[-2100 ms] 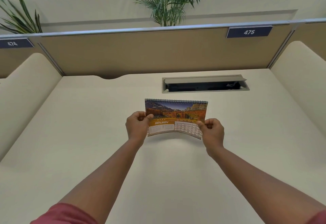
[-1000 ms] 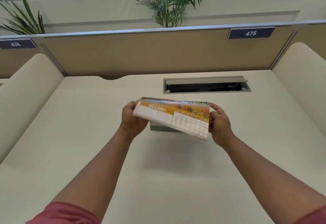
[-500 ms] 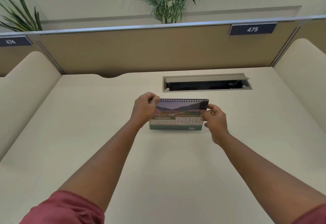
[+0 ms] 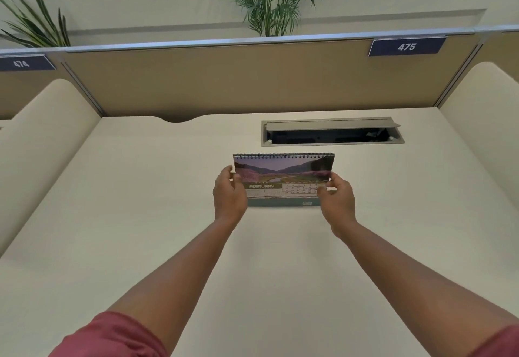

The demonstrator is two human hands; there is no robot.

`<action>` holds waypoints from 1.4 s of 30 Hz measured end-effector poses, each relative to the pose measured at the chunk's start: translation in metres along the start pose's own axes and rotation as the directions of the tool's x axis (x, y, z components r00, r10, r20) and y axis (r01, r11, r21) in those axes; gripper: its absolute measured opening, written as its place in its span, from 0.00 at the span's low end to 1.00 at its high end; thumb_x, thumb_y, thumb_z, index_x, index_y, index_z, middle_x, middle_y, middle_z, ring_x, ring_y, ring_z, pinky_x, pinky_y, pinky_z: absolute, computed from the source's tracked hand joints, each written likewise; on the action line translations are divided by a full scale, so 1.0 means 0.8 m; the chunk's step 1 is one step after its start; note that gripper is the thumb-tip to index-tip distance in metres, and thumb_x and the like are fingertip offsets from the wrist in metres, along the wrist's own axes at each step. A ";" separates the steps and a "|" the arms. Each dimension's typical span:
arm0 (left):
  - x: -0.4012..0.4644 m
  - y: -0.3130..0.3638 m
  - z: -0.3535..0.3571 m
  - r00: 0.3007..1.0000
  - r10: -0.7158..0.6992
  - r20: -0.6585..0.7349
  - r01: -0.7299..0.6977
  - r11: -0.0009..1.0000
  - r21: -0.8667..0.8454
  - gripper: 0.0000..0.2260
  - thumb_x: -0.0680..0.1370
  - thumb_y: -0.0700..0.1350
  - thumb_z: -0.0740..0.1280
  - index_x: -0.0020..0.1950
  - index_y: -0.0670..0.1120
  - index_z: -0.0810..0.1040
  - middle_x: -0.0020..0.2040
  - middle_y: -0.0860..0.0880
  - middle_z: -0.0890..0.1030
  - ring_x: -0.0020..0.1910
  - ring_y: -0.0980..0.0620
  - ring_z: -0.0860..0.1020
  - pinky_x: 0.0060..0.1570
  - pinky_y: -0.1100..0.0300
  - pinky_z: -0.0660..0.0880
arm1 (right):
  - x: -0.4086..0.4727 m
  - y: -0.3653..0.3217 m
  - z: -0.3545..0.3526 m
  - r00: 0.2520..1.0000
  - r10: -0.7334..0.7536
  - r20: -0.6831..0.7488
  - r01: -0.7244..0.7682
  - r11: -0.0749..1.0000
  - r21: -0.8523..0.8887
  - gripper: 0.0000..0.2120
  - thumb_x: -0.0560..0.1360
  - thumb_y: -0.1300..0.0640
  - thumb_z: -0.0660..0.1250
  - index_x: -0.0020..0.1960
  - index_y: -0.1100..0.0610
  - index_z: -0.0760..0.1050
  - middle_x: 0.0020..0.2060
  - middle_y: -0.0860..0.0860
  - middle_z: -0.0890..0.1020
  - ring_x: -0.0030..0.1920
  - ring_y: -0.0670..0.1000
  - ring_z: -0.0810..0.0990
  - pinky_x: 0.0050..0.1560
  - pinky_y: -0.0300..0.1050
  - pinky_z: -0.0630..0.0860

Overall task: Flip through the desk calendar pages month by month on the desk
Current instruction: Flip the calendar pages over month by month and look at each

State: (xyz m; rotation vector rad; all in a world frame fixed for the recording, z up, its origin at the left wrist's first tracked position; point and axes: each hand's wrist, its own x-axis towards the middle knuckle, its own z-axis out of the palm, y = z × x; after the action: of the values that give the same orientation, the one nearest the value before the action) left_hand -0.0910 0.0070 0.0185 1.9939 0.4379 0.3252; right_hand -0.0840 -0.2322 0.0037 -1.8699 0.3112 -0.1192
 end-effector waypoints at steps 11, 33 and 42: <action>-0.023 -0.014 0.001 0.997 0.069 -0.029 -0.068 0.997 0.026 0.14 0.81 0.39 0.60 0.56 0.50 0.83 0.42 0.57 0.84 0.41 0.62 0.81 0.35 0.75 0.72 | -0.021 0.007 0.012 0.999 -0.003 -0.054 -0.007 0.983 -0.183 0.18 0.80 0.64 0.66 0.69 0.55 0.75 0.60 0.49 0.72 0.57 0.50 0.72 0.51 0.35 0.74; 0.008 -0.028 -0.048 0.994 -0.061 0.093 0.072 0.990 -0.122 0.25 0.76 0.40 0.74 0.72 0.52 0.73 0.52 0.50 0.81 0.42 0.46 0.82 0.40 0.53 0.79 | -0.008 -0.032 -0.035 0.930 0.185 0.318 -0.345 0.743 0.574 0.13 0.78 0.60 0.63 0.53 0.67 0.82 0.49 0.69 0.84 0.44 0.67 0.85 0.47 0.55 0.81; 0.035 0.002 -0.062 0.841 0.458 0.289 -0.519 0.834 0.188 0.35 0.76 0.36 0.75 0.80 0.49 0.65 0.81 0.44 0.62 0.73 0.46 0.71 0.51 0.59 0.82 | -0.008 -0.050 -0.041 0.879 0.144 0.454 -0.433 0.641 0.634 0.10 0.79 0.59 0.59 0.50 0.61 0.78 0.44 0.62 0.87 0.40 0.63 0.86 0.38 0.50 0.84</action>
State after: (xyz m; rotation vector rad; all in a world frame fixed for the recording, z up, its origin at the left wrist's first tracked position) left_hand -0.0856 0.0579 0.0430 2.3584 -0.2113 0.3584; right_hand -0.0919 -0.2493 0.0524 -0.9862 0.2540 0.3038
